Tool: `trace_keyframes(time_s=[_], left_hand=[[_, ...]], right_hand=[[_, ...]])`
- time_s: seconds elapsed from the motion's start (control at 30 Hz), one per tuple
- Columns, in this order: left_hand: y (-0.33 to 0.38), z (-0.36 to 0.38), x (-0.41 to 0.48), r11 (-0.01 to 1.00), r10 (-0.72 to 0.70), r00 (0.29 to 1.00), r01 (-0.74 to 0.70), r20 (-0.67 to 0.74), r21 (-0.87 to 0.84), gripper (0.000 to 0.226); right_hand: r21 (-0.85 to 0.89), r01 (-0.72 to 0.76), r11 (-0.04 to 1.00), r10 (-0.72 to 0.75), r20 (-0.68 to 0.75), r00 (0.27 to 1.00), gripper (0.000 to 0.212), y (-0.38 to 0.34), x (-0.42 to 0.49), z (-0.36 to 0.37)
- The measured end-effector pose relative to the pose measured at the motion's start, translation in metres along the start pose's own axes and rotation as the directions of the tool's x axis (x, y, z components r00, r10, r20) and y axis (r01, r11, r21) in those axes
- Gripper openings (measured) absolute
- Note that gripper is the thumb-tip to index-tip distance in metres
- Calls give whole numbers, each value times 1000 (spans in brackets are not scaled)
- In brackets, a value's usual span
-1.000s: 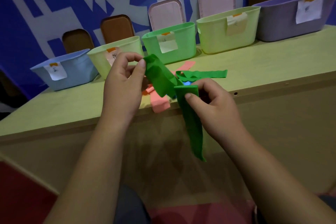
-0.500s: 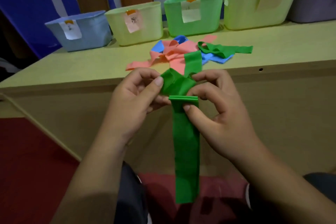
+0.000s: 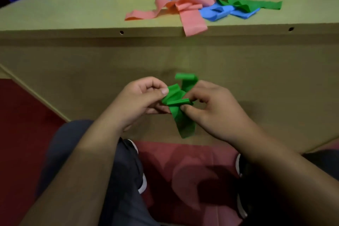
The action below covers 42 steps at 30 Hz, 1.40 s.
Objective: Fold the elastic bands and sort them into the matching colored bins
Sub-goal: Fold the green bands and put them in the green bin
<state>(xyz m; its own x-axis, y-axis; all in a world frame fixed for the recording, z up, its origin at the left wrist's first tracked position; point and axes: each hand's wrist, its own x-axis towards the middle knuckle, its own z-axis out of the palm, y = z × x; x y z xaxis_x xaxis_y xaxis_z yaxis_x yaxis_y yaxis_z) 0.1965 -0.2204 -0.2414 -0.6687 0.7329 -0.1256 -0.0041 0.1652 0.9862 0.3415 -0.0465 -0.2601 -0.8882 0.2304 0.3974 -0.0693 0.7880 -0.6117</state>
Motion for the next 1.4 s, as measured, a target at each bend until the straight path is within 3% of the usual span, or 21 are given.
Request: trace_keyframes(time_s=[0.2, 0.33, 0.53, 0.67, 0.77, 0.83, 0.93, 1.07, 1.17, 1.3, 1.4], left_hand=[[-19, 0, 19, 982, 82, 993, -67, -83, 174, 8], [-27, 2, 30, 998, 25, 979, -15, -202, 54, 10], [-34, 6, 47, 986, -89, 948, 41, -304, -160, 14], [-35, 14, 56, 957, -122, 953, 39, -278, -287, 7], [-35, 19, 63, 958, -116, 944, 24, -309, -285, 17], [-38, 18, 70, 996, -44, 937, 14, -347, -89, 28], [-41, 20, 72, 962, 149, 956, -81, -252, 259, 44], [-46, 23, 69, 735, 395, 899, -188, -187, 652, 48], [-45, 18, 66, 708, 435, 849, -117, -301, 696, 48], [-41, 14, 65, 675, 474, 807, -77, -352, 733, 41], [-40, 12, 67, 736, 445, 792, -58, -418, 674, 28]], right_hand=[[-105, -103, 989, 117, 130, 985, 5, 8, 12, 7], [-142, -132, 981, 152, 137, 979, 5, 12, 20, 10], [149, -223, 963, 192, 199, 961, 11, 18, 24, 6], [296, -202, 934, 173, 121, 977, 9, 25, 26, 3], [389, -180, 904, 155, 94, 983, 8, 30, 27, 0], [530, -204, 823, 175, 106, 979, 7, 30, 26, -3], [637, -224, 738, 193, 119, 974, 12, 32, 25, -5], [712, -260, 653, 253, 119, 960, 9, 33, 27, -5], [743, -315, 590, 289, 169, 942, 7, 34, 26, -7], [715, -371, 593, 309, 224, 925, 8, 33, 24, -6], [704, -411, 579, 318, 270, 909, 5, 33, 23, -6]])
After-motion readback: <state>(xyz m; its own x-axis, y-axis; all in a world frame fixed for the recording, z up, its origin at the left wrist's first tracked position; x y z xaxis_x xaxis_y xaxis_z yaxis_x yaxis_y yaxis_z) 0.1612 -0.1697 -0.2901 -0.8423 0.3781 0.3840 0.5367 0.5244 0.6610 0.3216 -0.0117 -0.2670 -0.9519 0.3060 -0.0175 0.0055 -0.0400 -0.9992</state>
